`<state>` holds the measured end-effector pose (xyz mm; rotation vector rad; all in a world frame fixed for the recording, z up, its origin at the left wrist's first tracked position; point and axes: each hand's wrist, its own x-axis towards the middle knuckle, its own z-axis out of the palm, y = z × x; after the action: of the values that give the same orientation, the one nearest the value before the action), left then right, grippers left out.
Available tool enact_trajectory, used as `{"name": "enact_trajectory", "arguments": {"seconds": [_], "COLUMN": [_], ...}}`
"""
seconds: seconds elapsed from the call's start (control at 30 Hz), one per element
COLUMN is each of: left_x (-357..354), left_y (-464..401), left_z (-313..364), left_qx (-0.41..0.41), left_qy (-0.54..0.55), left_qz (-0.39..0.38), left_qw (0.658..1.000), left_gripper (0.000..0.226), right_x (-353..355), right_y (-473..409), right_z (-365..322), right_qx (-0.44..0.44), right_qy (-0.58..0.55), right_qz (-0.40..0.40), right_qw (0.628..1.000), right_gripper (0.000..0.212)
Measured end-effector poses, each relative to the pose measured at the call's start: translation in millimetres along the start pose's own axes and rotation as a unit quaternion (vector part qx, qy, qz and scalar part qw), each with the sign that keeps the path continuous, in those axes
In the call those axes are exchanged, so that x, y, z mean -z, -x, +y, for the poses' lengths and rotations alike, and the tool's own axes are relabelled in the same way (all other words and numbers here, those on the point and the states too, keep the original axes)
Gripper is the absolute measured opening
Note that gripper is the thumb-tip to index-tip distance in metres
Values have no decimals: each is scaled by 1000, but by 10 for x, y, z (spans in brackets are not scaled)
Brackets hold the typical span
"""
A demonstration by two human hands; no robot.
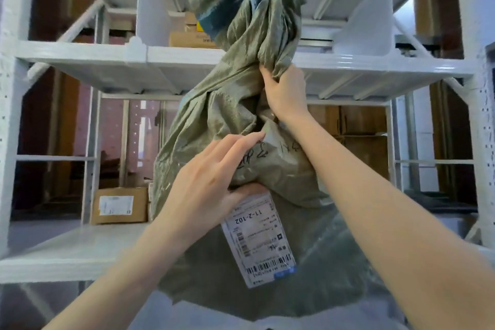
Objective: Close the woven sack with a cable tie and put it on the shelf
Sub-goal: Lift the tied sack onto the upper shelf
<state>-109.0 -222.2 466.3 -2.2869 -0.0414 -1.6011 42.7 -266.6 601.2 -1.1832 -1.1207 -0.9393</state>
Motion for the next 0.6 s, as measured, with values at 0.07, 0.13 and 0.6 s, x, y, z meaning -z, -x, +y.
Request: {"name": "enact_trajectory", "arguments": {"seconds": [0.07, 0.13, 0.6], "left_x": [-113, -287, -918], "left_y": [1, 40, -36], "left_z": [-58, -96, -232], "left_qx": [7, 10, 6], "left_qy": [-9, -13, -25], "left_qz": [0, -14, -18], "left_qw": [1000, 1000, 1000], "left_gripper": [71, 70, 77], "right_x": [-47, -96, -10], "right_y": [60, 165, 650], "right_z": [90, 236, 829], "right_qx": [-9, -47, -96], "right_qy": [-22, -52, 29], "right_qz": [-15, -51, -164], "right_qw": [1000, 996, 981], "right_gripper": [29, 31, 51]}}
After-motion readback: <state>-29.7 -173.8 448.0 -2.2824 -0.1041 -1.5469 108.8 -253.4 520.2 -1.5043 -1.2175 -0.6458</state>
